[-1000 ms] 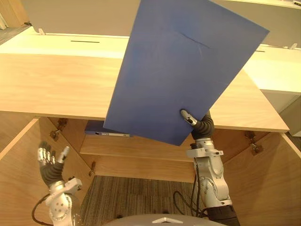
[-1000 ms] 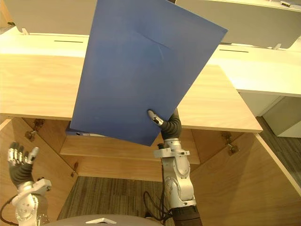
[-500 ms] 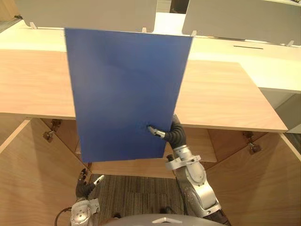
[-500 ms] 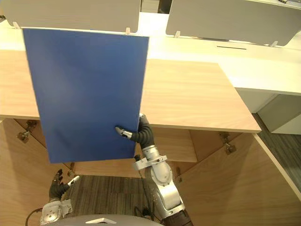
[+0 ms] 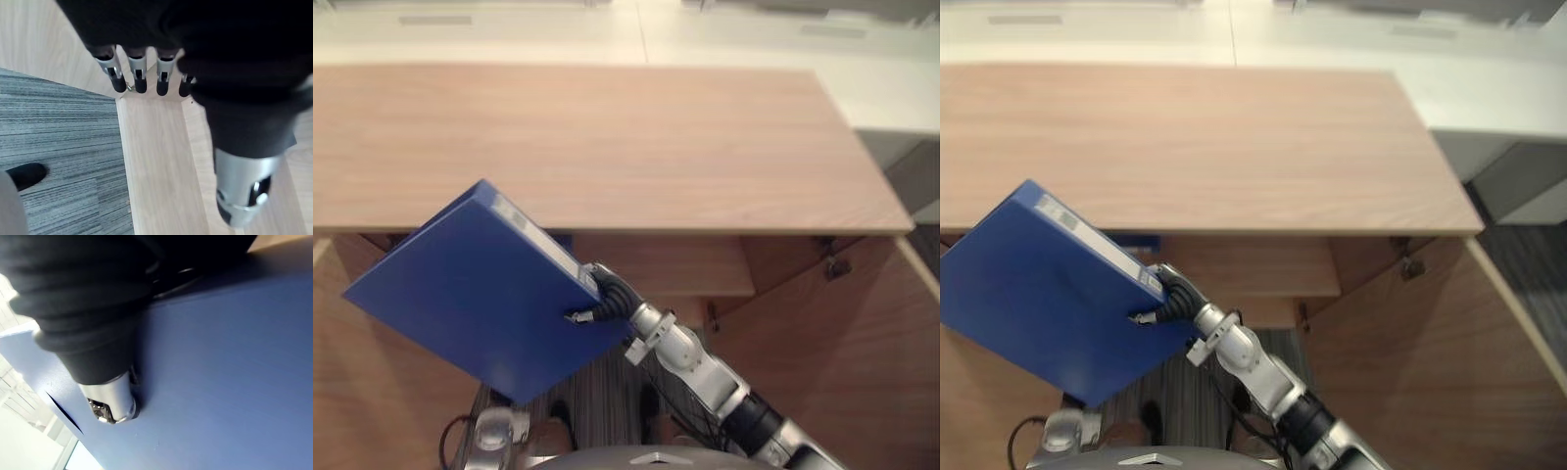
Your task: Walk over to the cabinet, pick up the folder, carry it to the office cabinet, place the folder inside the office cabinet, then close the office cabinet door
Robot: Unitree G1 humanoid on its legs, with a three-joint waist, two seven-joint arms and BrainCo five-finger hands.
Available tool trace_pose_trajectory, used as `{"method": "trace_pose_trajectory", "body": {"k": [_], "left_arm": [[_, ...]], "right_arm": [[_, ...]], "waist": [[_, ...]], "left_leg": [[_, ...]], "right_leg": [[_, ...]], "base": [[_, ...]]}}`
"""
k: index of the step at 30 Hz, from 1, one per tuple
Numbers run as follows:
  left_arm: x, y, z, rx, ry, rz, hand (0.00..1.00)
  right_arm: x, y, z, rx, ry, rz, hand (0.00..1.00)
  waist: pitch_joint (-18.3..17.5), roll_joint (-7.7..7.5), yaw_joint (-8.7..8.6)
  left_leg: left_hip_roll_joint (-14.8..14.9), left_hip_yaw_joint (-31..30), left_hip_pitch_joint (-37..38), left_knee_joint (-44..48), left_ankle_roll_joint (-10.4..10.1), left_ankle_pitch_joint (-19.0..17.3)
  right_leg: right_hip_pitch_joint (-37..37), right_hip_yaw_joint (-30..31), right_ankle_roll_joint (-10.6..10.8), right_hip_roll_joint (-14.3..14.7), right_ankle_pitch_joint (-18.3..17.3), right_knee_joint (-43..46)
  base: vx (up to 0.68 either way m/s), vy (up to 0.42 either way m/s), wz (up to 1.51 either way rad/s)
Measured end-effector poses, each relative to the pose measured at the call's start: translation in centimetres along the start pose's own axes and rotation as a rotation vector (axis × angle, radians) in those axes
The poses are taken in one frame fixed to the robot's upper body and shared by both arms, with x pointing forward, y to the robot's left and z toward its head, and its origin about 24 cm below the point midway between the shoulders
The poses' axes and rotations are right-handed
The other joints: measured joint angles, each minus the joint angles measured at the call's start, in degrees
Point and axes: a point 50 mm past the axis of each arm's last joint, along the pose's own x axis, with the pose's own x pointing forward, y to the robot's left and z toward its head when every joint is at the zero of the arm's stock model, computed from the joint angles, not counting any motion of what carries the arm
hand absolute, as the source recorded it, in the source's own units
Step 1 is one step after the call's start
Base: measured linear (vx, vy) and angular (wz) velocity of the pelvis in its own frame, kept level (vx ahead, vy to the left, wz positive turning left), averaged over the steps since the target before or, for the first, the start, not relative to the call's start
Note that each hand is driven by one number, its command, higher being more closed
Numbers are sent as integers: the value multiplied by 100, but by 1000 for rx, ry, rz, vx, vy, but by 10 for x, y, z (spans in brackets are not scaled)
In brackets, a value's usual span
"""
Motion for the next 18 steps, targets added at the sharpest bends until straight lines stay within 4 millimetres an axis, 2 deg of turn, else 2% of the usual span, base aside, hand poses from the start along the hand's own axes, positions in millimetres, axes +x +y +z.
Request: {"method": "trace_pose_trajectory", "body": {"k": [3,6,8,12,18], "left_arm": [[9,-1,18,-5,-51,-3,0],[13,0,24,9,-71,-12,0],[15,2,28,4,-83,-8,0],[23,1,51,-1,-152,-15,0],[29,-5,100,-99,-313,-12,0]], "right_arm": [[12,-8,5,-70,-33,12,100],[12,-10,2,-120,-24,19,100],[12,-12,-1,-123,-10,2,100],[8,-32,-6,-152,22,-68,100],[7,-74,-2,-85,23,-260,100]], "waist": [[445,111,-28],[703,153,-27],[808,178,-33],[1014,287,-55],[1153,290,13]], "left_leg": [[84,-20,-855,918,31,-270],[171,-59,-1510,1539,-37,-507],[199,-81,-1767,1718,-39,-521],[248,-226,-2553,2151,-37,-519],[536,-261,-3731,3081,-17,-781]], "right_leg": [[-876,75,-17,-32,-245,908],[-1538,78,-41,-47,-443,1511],[-1786,70,-68,-57,-471,1698],[-2506,8,-117,-117,-503,2094],[-3637,-4,-168,-25,-657,2825]], "base": [[-278,-9,-3],[-199,-13,4],[-152,-33,8],[-132,-33,12],[-92,-17,-8]]}}
